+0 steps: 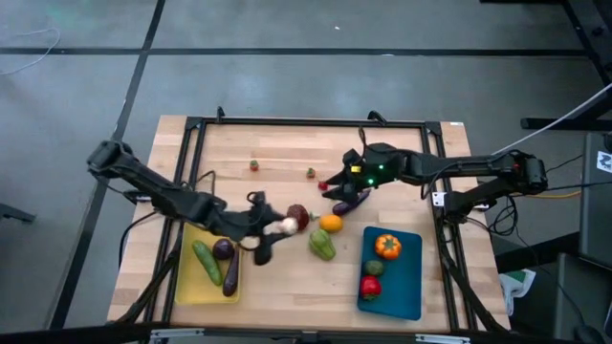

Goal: Sort produce into baskets
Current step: Put the garlic into the yellow bin

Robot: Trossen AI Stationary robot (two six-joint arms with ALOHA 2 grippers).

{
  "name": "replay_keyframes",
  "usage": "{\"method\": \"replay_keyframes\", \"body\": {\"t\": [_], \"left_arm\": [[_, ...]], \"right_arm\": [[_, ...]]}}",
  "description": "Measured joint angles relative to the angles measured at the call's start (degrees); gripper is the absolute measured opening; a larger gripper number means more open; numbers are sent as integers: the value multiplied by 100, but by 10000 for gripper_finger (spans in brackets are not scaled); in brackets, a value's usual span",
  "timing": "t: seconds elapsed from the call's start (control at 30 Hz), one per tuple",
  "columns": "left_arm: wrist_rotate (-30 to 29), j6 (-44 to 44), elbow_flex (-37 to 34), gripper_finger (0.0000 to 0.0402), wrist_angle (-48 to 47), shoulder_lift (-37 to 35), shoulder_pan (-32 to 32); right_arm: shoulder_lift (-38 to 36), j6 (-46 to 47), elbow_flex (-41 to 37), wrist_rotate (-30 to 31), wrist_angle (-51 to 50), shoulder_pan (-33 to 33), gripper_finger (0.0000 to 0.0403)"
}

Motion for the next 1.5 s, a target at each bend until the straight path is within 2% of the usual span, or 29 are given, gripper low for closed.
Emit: {"method": "replay_keyframes", "body": {"t": [0.17, 0.3, 0.37, 0.5, 0.73, 1.03, 1.2, 1.5], "left_arm": [[1124, -1640, 0, 196, -2119, -560, -449], [1832, -2620, 0, 196, -3713, -757, -807], [2042, -2922, -2, 196, -4405, -781, -954], [2086, -3338, -2, 196, -5248, -781, -1153], [2073, -2987, -2, 196, -5798, -781, -1125], [2070, -3057, -15, 196, -5777, -778, -1105], [2516, -3013, -207, 196, -5716, -771, -1102], [2523, -3024, -249, 196, -5663, -763, -1105]], "right_arm": [[0, -21, 0, 72, -531, 0, 308], [0, -26, 0, 201, -752, 2, 308], [0, -26, 0, 205, -760, 2, 308], [0, -25, 0, 205, -727, 2, 308], [0, -24, 0, 208, -727, 2, 308], [-2, -26, 0, 208, -727, 2, 308], [-2, -26, 0, 208, -727, 2, 308], [-2, -26, 0, 265, -732, 2, 308]]}}
